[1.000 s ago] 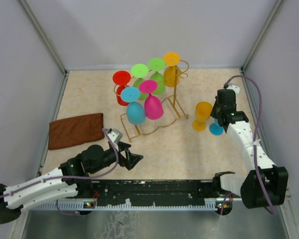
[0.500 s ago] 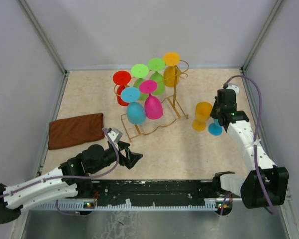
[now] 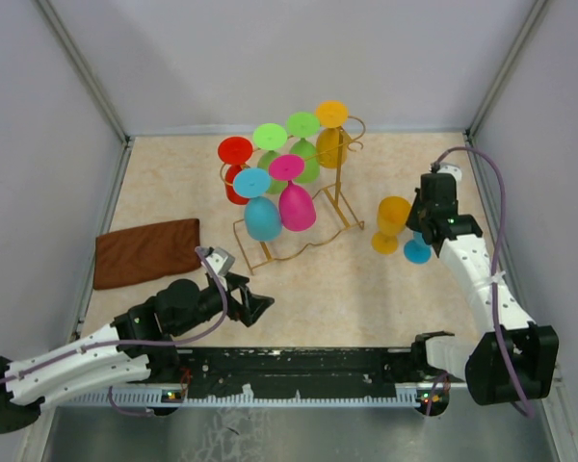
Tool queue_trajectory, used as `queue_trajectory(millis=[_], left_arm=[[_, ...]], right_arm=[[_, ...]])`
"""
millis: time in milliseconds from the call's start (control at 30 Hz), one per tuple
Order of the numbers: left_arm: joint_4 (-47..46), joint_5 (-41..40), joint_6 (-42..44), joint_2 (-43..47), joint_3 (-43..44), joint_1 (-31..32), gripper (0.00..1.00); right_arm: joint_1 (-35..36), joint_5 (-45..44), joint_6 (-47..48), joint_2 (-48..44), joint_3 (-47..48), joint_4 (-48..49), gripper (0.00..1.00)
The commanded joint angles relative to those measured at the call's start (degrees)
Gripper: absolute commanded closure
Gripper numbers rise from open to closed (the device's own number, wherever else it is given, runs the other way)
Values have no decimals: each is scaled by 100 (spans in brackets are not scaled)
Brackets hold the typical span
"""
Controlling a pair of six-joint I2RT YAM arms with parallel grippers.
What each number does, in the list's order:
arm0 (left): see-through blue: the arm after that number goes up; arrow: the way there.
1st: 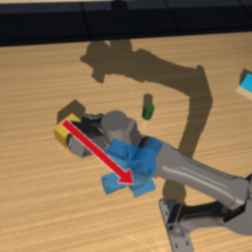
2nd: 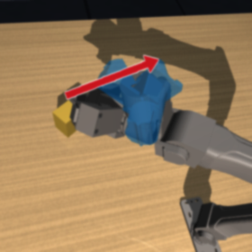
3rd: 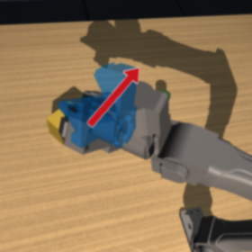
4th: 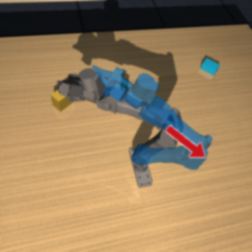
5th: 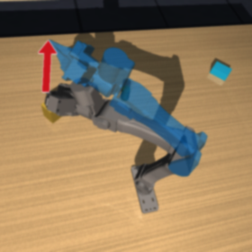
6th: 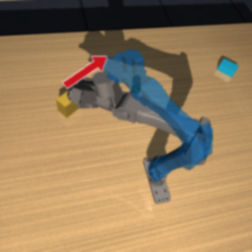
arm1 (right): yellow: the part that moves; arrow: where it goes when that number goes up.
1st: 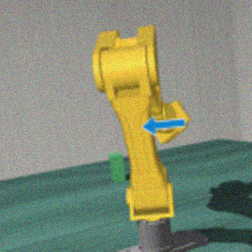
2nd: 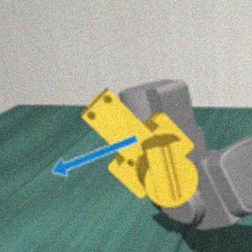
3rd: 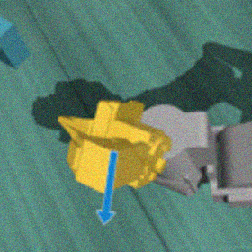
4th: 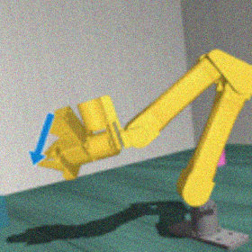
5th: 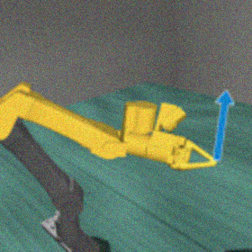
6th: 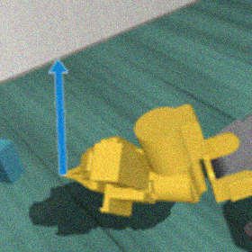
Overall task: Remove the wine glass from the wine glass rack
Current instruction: Place the wine glass at the center of the board.
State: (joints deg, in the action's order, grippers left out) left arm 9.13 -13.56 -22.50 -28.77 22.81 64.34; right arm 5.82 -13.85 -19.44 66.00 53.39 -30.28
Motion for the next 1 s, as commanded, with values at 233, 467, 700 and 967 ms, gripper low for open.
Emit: queue_trajectory(millis=[233,467,700,967], left_arm=[[324,-237,-63,171,298,-22,0],[412,-539,-178,435,260,-33,0],[502,-551,-232,437,268,-22,0],[459,-585,-307,421,230,-28,0]], right_arm=[[-29,-23,64,-349,278,76,89],[-33,-18,76,-347,253,146,93],[-29,-52,58,-325,157,336,94],[-29,-127,47,-296,139,408,93]])
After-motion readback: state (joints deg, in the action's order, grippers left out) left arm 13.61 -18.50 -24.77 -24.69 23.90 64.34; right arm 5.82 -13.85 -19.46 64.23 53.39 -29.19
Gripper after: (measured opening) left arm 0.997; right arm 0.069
